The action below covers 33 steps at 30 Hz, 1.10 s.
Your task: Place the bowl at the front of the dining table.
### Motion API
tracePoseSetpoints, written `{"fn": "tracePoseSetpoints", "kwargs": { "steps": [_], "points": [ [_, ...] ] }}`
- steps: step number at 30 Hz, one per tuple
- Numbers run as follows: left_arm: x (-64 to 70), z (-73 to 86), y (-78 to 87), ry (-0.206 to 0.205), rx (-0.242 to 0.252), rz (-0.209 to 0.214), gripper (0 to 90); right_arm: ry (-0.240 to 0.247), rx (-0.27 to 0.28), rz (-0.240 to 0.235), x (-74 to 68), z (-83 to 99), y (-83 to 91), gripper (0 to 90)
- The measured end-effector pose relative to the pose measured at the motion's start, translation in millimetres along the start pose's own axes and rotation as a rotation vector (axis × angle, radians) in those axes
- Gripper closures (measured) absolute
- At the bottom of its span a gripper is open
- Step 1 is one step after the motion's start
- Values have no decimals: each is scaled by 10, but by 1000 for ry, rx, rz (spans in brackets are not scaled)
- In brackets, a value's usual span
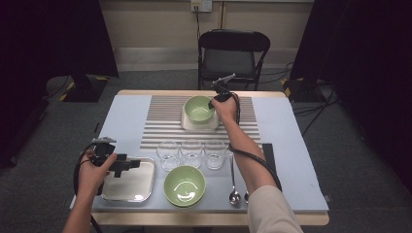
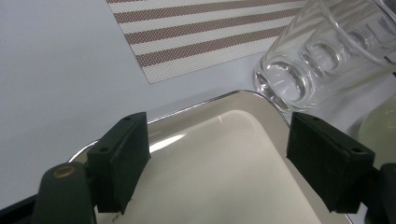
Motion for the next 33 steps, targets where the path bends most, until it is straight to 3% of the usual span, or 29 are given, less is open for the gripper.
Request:
{"fn": "tracePoseSetpoints", "kwargs": {
  "steps": [19,33],
  "points": [
    [7,0,11,-6,0,-3,211,7,26,36,3,-15,-30,841],
    [14,-3,12,-3,4,-2,211,7,29,33,19,14,-32,841]
  ]
}}
Point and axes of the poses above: each handheld gripper's, and its own axes: y roughly backward along the jaws, z roughly out of its underside, x roughly to its right, the point moved 5 cm from there along -y, roughly forward along the jaws, and after that the axes turned 4 degrees about z, right-handed, at the moved point
